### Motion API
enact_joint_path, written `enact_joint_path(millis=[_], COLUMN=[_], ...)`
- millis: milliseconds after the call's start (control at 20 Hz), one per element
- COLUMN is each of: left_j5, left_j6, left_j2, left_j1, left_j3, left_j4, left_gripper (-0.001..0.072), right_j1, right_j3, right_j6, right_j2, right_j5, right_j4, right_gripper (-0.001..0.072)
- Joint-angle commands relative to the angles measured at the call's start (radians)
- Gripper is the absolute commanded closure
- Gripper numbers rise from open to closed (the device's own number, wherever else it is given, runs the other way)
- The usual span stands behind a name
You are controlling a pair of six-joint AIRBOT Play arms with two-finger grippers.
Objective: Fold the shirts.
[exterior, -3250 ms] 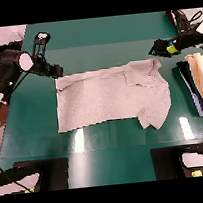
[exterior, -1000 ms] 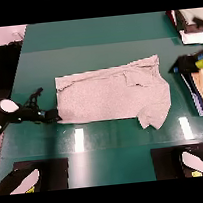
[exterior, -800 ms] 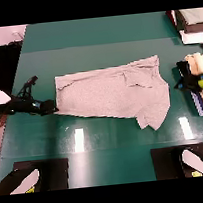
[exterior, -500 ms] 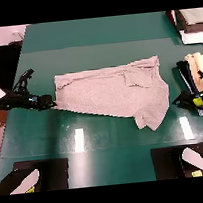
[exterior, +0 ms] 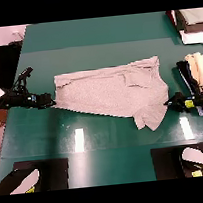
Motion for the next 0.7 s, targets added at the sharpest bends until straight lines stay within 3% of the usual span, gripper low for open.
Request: enact_joint_path(millis=[0,100,350,650], left_j5=[0.005,0.005,-0.001,-0.007], left_j6=[0.000,0.000,0.000,0.000], left_j2=[0.000,0.000,0.000,0.000], left_j1=[0.000,0.000,0.000,0.000], left_j3=[0.001,0.001,0.164,0.748], left_j4=[0.000,0.000,0.008,0.015], left_gripper=[0.0685,0.0685,0.0686,0.0685], right_j1=[0.038,0.074,0.130,0.204], right_j3=[-0.003,-0.003,0.150,0.670], right_j6=[-0.023,-0.045,-0.015,0.120], right_j2=[-0.016,-0.015,0.060,0.306], right_j5=[-0.027,-0.030,0.056,0.005], right_j4=[0.016,0.017,0.020,0.019], right_gripper=[0.0545,0.0698,0.0700,0.0700])
